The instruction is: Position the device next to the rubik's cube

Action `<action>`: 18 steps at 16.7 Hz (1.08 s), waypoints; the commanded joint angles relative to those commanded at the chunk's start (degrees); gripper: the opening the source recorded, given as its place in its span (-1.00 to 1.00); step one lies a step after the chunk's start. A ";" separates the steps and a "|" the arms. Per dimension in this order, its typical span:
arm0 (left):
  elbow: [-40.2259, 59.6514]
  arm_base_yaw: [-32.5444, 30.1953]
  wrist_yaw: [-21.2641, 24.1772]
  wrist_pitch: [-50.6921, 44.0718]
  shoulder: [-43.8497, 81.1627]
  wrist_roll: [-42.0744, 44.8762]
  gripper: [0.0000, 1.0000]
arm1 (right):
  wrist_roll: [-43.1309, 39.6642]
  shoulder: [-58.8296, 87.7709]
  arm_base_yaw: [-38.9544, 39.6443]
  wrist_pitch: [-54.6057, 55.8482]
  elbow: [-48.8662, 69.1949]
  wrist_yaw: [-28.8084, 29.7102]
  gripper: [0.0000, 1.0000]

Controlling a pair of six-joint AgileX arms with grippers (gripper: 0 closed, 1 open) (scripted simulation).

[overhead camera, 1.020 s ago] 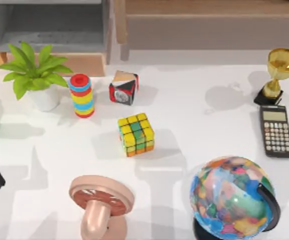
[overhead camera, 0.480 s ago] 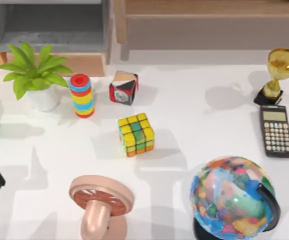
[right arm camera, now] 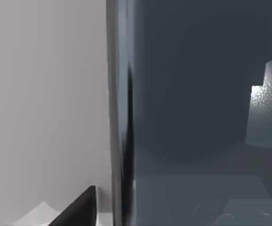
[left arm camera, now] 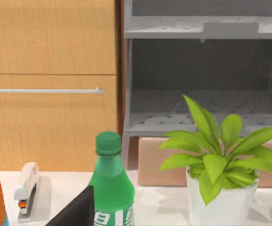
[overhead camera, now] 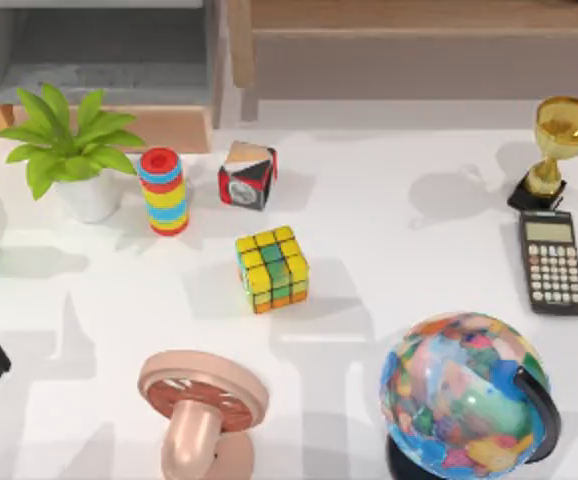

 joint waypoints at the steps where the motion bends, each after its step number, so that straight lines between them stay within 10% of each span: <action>1: 0.00 0.00 0.00 0.00 0.00 0.00 1.00 | 0.00 0.00 0.00 0.00 0.00 0.00 0.70; 12: 0.00 0.00 0.00 0.00 0.00 0.00 1.00 | 0.00 0.00 0.00 0.00 0.00 0.00 -0.96; 18: 0.00 0.00 0.00 0.00 0.00 0.00 1.00 | 0.00 0.00 0.00 0.00 0.00 0.00 -1.00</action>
